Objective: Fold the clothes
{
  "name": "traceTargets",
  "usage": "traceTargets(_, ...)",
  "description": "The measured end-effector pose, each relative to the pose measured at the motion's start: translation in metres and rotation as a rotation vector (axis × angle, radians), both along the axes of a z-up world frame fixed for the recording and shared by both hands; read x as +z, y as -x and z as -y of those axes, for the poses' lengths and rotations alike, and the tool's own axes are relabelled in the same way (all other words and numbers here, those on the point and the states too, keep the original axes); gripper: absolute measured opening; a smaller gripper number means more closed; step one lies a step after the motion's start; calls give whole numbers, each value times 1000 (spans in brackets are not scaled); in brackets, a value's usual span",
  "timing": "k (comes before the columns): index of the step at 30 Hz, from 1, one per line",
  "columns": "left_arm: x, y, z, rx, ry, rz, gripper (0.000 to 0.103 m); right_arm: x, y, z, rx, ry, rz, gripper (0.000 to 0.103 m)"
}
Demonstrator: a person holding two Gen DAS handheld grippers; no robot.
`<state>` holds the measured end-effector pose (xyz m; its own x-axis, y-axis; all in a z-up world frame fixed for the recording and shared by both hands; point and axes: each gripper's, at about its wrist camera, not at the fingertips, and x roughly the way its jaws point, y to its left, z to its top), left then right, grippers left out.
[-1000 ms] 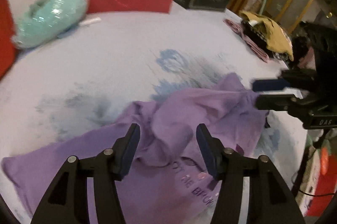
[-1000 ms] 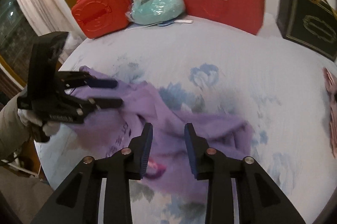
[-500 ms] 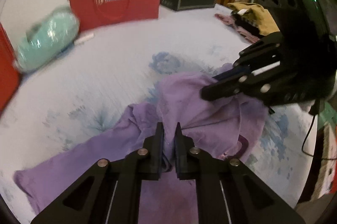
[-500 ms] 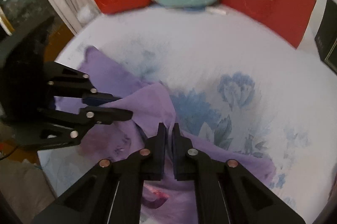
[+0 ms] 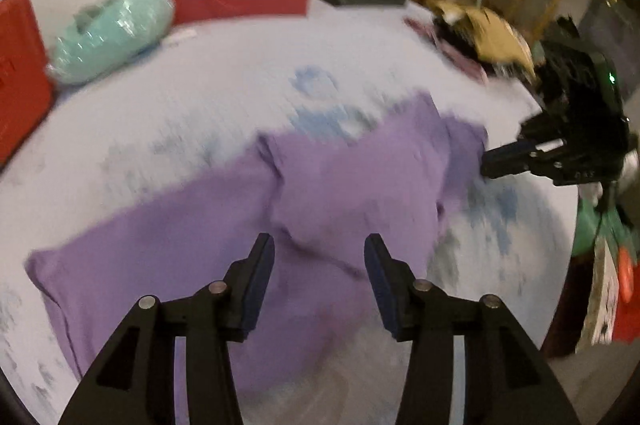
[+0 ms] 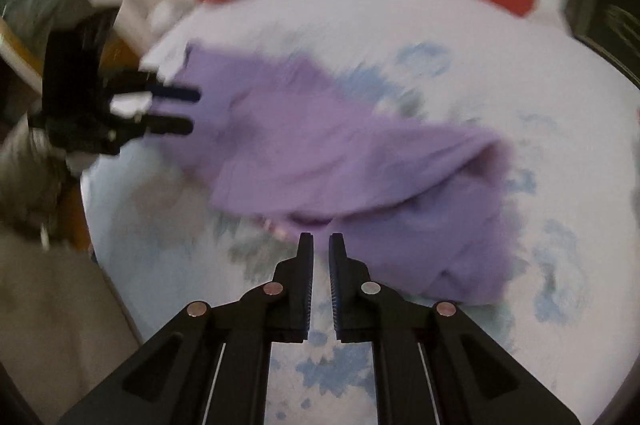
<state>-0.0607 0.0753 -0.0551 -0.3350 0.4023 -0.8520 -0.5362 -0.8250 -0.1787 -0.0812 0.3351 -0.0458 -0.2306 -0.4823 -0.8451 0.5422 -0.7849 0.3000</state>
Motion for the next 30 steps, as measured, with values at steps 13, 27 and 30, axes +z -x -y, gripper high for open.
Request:
traceTargets(13,-42,72,-25,147,0,156,47,-18,73,-19,-367,31,144,44)
traceTargets(27,-37,137,-47,261,57,11,9,-30,98,-57,-587,-95,21,4)
traceTargets(30,-10,124,-29,255,-12,-18,25,-5,75,-52,-539,-25,-48,5)
